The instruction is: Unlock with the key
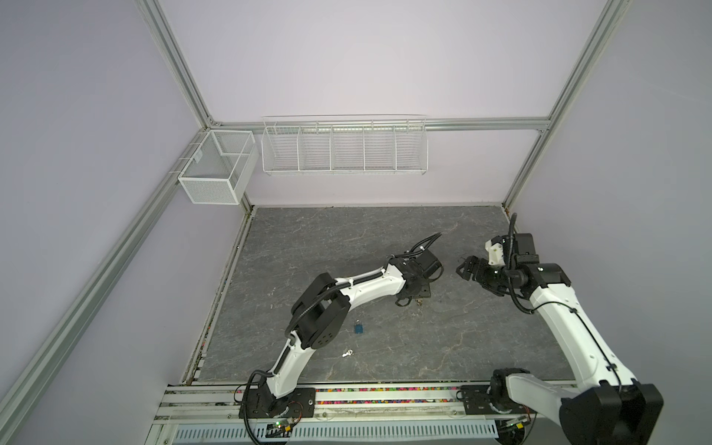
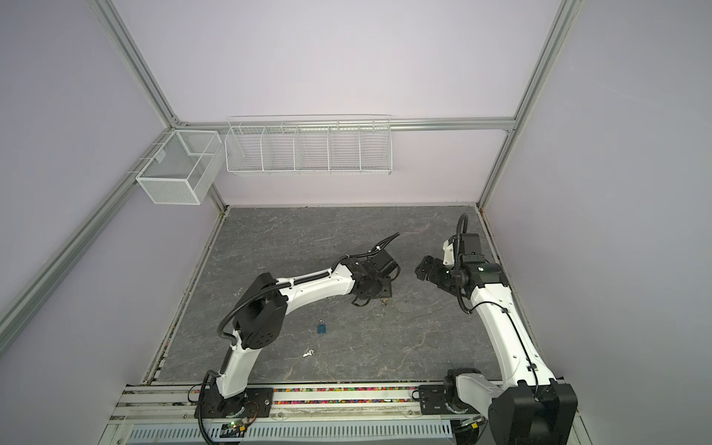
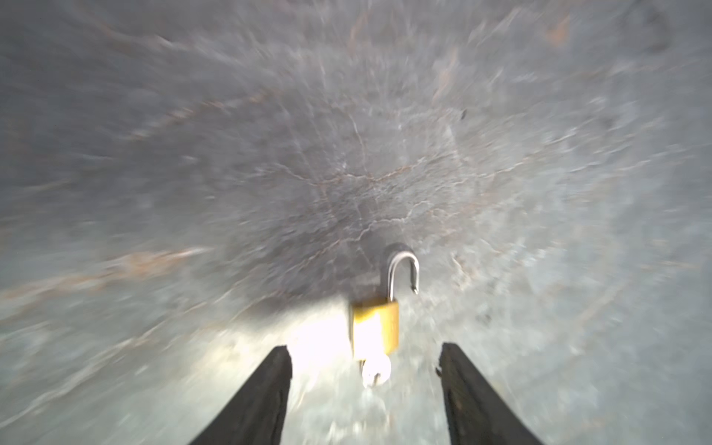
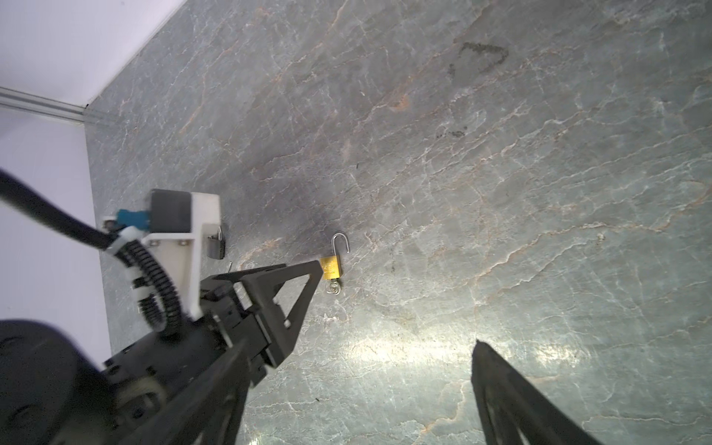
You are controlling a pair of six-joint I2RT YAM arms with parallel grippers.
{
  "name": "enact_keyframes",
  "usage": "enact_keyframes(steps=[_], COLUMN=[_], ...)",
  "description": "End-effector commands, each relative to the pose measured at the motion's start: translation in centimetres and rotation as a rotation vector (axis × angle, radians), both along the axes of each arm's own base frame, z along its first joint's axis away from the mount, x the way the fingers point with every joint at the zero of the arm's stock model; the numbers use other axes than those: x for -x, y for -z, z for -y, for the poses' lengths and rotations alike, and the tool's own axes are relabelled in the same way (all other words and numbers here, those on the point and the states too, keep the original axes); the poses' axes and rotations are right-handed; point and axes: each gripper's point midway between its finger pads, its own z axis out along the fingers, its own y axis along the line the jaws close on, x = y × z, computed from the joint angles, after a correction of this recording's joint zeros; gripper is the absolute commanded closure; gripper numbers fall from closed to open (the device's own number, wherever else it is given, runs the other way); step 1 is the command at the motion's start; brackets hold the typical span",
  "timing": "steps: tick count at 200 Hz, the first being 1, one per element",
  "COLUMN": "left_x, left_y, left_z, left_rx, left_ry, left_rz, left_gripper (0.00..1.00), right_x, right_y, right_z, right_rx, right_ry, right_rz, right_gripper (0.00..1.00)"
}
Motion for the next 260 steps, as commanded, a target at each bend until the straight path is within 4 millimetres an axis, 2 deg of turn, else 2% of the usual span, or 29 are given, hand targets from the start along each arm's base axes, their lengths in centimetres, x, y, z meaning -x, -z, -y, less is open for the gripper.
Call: enact_keyframes(steps=[1, 21, 37, 52, 81, 113, 142, 157, 187, 204, 228, 260], left_x=[-0.7, -0.8, -0.6, -0.2, 0.8, 1.8, 2.7, 3.1, 4.0, 4.4, 5.1, 5.9], left_y=[-5.9, -8.7, -10.3, -11.4, -12.1, -11.4, -10.0, -9.4, -8.6, -8.4, -8.3, -8.1], left_z=[-1.6, -4.9, -8.0, -10.5, -15.2, -20.4, -23.9, -25.6, -28.7, -29.8, -31.1, -32.6], left_rx=[0.119, 0.149, 0.156, 0.168, 0.181, 0.127, 0.101, 0.082, 0.05, 0.06, 0.069, 0.065], left_ry=[-0.034, -0.08, -0.141, -0.162, -0.2, -0.242, -0.263, -0.286, -0.326, -0.342, -0.383, -0.446], left_rz=[0.086, 0.161, 0.226, 0.287, 0.321, 0.334, 0.311, 0.306, 0.294, 0.287, 0.283, 0.28], left_gripper=[0.38, 0.38, 0.38, 0.38, 0.38, 0.39, 0.39, 0.39, 0.4, 0.4, 0.4, 0.39], right_x=[1.1, 1.6, 2.4, 3.1, 4.5, 6.3, 8.1, 9.2, 10.8, 11.8, 12.8, 14.3], right_y=[-1.2, -1.1, -1.2, -1.1, -0.1, 1.6, 3.0, 3.9, 6.1, 7.0, 8.4, 10.2], right_z=[-0.9, -2.1, -4.5, -6.1, -9.6, -14.5, -19.3, -22.2, -25.7, -28.2, -30.5, -31.8], right_rx=[0.015, 0.014, 0.032, 0.052, 0.064, 0.081, 0.103, 0.09, 0.08, 0.08, 0.145, 0.234], right_ry=[-0.022, -0.051, -0.127, -0.171, -0.242, -0.333, -0.399, -0.452, -0.455, -0.527, -0.719, -1.03], right_rz=[0.015, 0.003, 0.006, 0.003, -0.012, -0.021, -0.01, -0.007, -0.027, -0.007, 0.01, 0.026], right_gripper=[0.09, 0.08, 0.07, 0.07, 0.06, 0.03, 0.0, 0.04, 0.11, 0.14, 0.21, 0.22])
